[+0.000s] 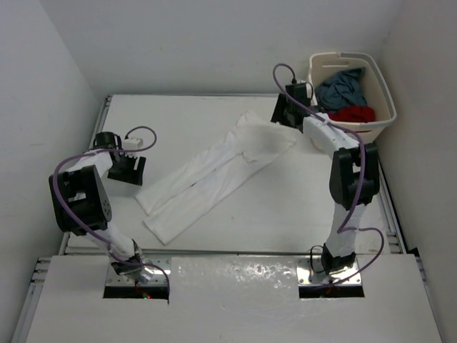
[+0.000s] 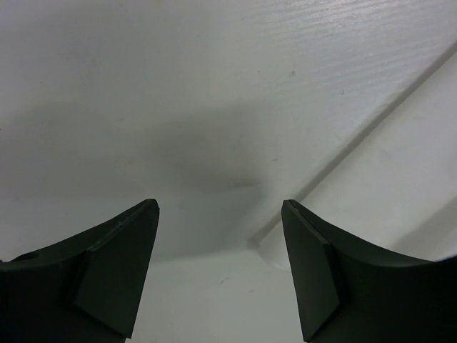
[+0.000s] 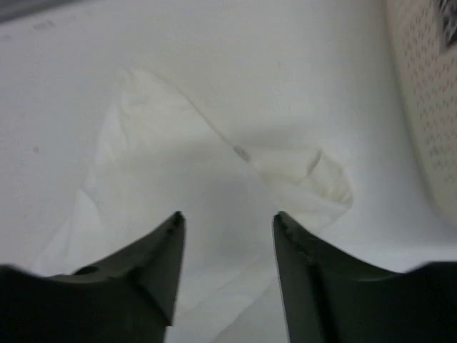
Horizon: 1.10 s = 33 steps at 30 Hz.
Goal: Fold and stack the t-shirts
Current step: Rotate the tshirt 90 degrees
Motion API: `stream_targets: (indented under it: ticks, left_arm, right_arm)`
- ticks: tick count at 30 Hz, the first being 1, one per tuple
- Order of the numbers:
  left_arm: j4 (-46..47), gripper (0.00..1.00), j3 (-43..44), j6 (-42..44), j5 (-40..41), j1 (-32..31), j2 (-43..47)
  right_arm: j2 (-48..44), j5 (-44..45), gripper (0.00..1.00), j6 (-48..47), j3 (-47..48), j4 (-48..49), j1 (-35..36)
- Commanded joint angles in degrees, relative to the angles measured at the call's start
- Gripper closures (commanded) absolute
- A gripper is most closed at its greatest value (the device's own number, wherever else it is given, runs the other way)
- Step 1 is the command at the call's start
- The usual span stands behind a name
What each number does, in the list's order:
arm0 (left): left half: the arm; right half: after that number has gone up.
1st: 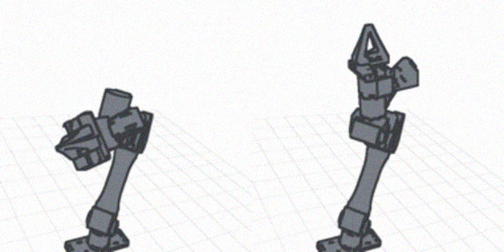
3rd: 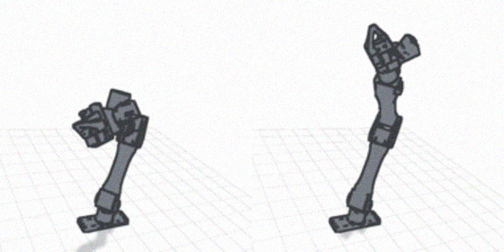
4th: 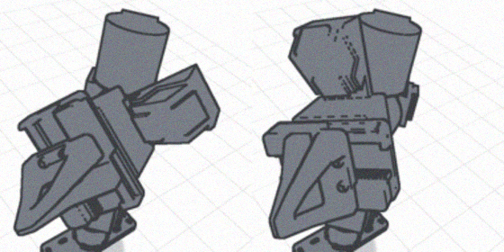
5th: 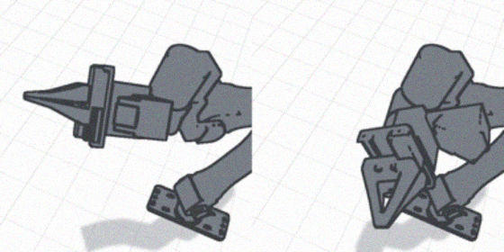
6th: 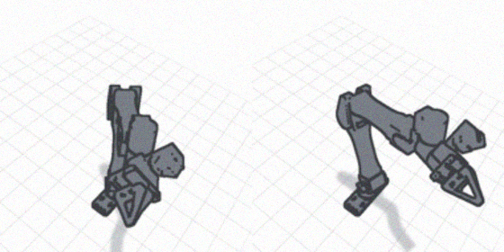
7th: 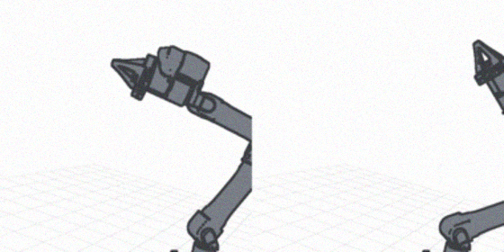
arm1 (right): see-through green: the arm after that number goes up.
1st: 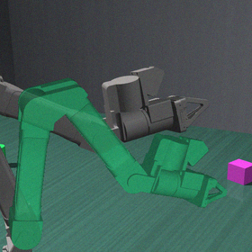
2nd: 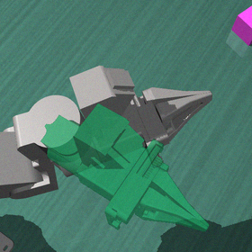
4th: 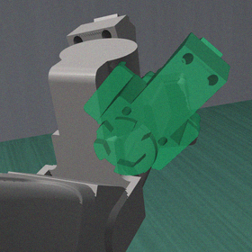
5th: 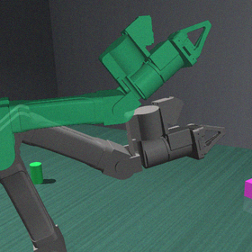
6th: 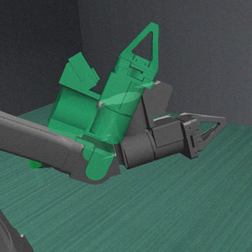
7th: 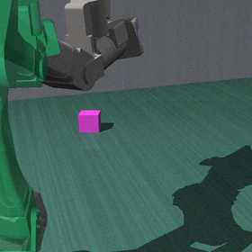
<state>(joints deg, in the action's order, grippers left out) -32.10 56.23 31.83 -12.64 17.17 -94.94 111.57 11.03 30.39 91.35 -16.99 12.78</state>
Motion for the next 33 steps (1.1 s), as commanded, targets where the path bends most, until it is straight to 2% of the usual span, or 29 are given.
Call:
stream_targets:
  ticks: [1, 4, 8, 13, 16, 17, 18, 21, 22, 23, 24, 25, 26, 27, 28, 29, 30, 32, 33]
  left_arm:
    - [1.86, 0.32, 1.16, 0.77, -0.53, -0.38, 1.33]
    - [2.48, 0.34, 0.21, 0.34, -0.80, -0.82, 1.25]
    - [2.74, 0.34, -0.85, -0.02, -0.10, -1.35, 1.16]
    - [3.09, 0.34, -0.68, -0.72, 0.26, -1.35, 1.42]
    - [1.87, 0.34, 0.72, -1.60, -1.41, -1.35, 0.90]
    - [1.34, 0.34, 1.16, -1.69, -1.68, -1.35, 0.89]
    - [0.81, 0.34, 1.77, -1.60, -1.86, -1.35, 0.81]
    - [-0.59, 0.34, 3.18, -0.81, -2.38, -1.35, 0.72]
    - [-0.77, 0.34, 3.62, -0.37, -3.26, -1.35, 0.46]
    - [-1.04, 0.34, 3.89, -0.28, -3.70, -1.52, 0.37]
    - [-1.21, 0.34, 4.59, -0.28, -4.66, -1.70, -0.16]
    - [-1.30, 0.34, 4.94, -0.37, -4.93, -2.40, -0.42]
    - [-1.39, 0.34, 5.38, -0.72, -5.28, -2.93, -0.69]
    - [-1.48, 0.34, 5.73, -1.24, -5.89, -3.54, -0.95]
    - [-1.65, 0.34, 5.74, -2.03, -6.77, -5.20, -1.48]
    - [-2.18, 0.34, 5.65, -2.30, -7.65, -6.17, -1.74]
    - [-2.35, 0.34, 5.13, -2.83, -8.70, -7.14, -2.18]
    - [-2.88, 0.34, 4.68, -3.18, -9.76, -9.69, -2.71]
    - [-3.06, 0.34, 3.99, -3.70, -11.25, -9.96, -2.88]
  right_arm:
    - [3.92, -3.11, 0.41, 8.79, -5.21, 1.25, -0.56]
    - [5.85, -1.45, 0.29, 11.17, -5.83, 0.48, -0.47]
    - [8.48, 1.36, 0.27, 13.37, -6.89, -1.11, -0.82]
    - [12.26, 0.59, 0.29, 17.67, -9.52, 0.54, -0.82]
    - [15.07, -1.09, 0.46, 17.60, -7.35, 2.92, -0.82]
    - [18.13, -1.62, 0.55, 17.16, -5.41, 2.76, -1.00]
    - [19.98, -1.62, 0.74, 16.72, -2.70, 2.23, -1.00]
    - [29.20, -6.43, 1.00, 12.68, 11.43, 2.32, -1.35]
    - [32.36, -9.76, 1.00, 10.93, 22.53, 3.53, -1.35]
    - [40.14, -14.84, 1.00, 10.74, 29.60, 3.20, -1.35]
    - [44.05, -16.89, 1.00, 11.09, 37.42, 3.11, -1.35]
    - [47.13, -17.87, 0.98, 12.57, 48.46, 6.59, -1.00]
    - [48.73, -18.32, 0.88, 13.37, 49.96, 10.97, -1.00]
    - [47.44, -16.58, 0.68, 14.07, 48.76, 15.54, -1.00]
    - [45.51, -13.69, 0.33, 13.82, 43.79, 20.89, -1.00]
    - [43.32, -11.31, 0.21, 12.51, 41.39, 21.56, -1.09]
    - [39.12, -6.51, 0.04, 8.93, 37.80, 20.00, -1.17]
    - [34.35, -2.78, 0.01, 5.66, 34.09, 17.27, -1.79]
    - [28.76, 0.54, 0.01, 4.08, 29.20, 13.34, -2.22]
